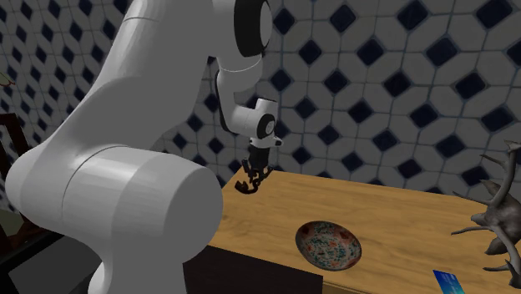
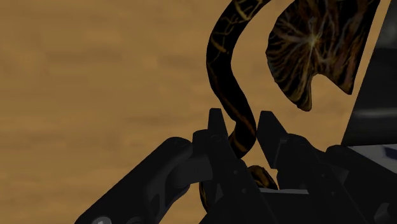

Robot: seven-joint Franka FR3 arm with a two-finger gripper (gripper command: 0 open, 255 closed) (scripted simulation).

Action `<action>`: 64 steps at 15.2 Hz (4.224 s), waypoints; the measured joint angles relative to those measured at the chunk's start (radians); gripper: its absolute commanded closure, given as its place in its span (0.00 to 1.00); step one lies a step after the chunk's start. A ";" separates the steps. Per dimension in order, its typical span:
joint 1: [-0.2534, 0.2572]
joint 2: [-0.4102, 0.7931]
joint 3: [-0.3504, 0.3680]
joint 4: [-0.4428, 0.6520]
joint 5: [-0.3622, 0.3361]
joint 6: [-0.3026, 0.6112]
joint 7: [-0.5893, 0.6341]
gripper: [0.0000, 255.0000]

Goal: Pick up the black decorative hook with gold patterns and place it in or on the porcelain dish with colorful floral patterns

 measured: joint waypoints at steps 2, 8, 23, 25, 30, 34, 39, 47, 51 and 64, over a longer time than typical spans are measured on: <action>0.000 -0.018 -0.001 0.001 -0.002 -0.019 0.003 1.00; 0.000 -0.088 -0.003 -0.016 -0.005 -0.071 0.012 1.00; -0.203 -0.301 -0.060 -0.323 0.030 -0.014 -0.275 1.00; -0.234 -0.311 -0.074 -0.343 0.032 -0.010 -0.322 1.00; -0.317 -0.356 -0.117 -0.393 0.031 -0.019 -0.445 1.00; -0.373 -0.363 -0.146 -0.425 0.033 -0.004 -0.534 1.00; -0.454 -0.362 -0.193 -0.414 0.025 -0.026 -0.653 1.00; -0.470 -0.280 -0.182 -0.410 0.055 0.047 -0.691 1.00; -0.479 -0.229 -0.171 -0.403 0.074 0.091 -0.709 1.00; -0.487 -0.183 -0.161 -0.393 0.089 0.127 -0.723 0.00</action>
